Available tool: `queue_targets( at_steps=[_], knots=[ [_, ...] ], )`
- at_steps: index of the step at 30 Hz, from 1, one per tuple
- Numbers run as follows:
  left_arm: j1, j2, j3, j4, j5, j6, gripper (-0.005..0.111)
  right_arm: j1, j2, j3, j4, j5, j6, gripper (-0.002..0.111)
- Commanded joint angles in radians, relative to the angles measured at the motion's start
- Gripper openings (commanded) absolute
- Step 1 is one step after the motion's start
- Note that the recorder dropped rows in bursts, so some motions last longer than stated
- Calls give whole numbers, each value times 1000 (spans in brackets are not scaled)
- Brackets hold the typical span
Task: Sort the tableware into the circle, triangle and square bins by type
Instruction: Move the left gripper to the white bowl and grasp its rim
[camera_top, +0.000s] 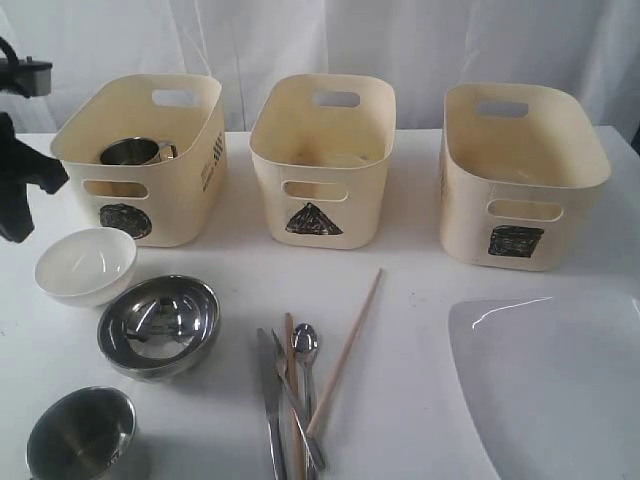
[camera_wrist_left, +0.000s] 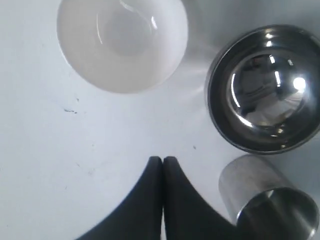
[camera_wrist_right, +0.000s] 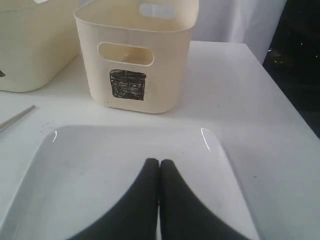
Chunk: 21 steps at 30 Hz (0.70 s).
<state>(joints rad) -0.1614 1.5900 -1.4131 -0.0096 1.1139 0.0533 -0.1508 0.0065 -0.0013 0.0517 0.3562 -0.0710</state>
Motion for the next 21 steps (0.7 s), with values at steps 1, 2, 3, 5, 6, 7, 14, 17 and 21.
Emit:
queue_targets(
  at_steps=[1,2,3,5,6,7,14,17,21],
  knots=[
    [-2,-8,92,78,-124,-141,0,3,-6,1,0,-6,4,0],
    [-2,-8,107,92,-147,-168,0,3,-6,1,0,-6,4,0],
    [-2,-8,127,102,-168,-198,0,3,-6,1,0,-6,4,0],
    [-2,-8,170,108,-219,-213,0,3,-6,1,0,-6,4,0],
    [-2,-6,190,108,-250,-213,0,3,-6,1,0,-6,4,0],
    [-2,-1,206,108,-277,-215,0,3,-6,1,0,-6,4,0],
    [-2,22,237,108,-374,-224,0,3,-6,1,0,-6,4,0],
    [-2,22,237,137,-387,-238,0,3,-6,1,0,-6,4,0],
    [-2,24,237,188,-381,-234,6,3,-6,1,0,-6,4,0]
  ],
)
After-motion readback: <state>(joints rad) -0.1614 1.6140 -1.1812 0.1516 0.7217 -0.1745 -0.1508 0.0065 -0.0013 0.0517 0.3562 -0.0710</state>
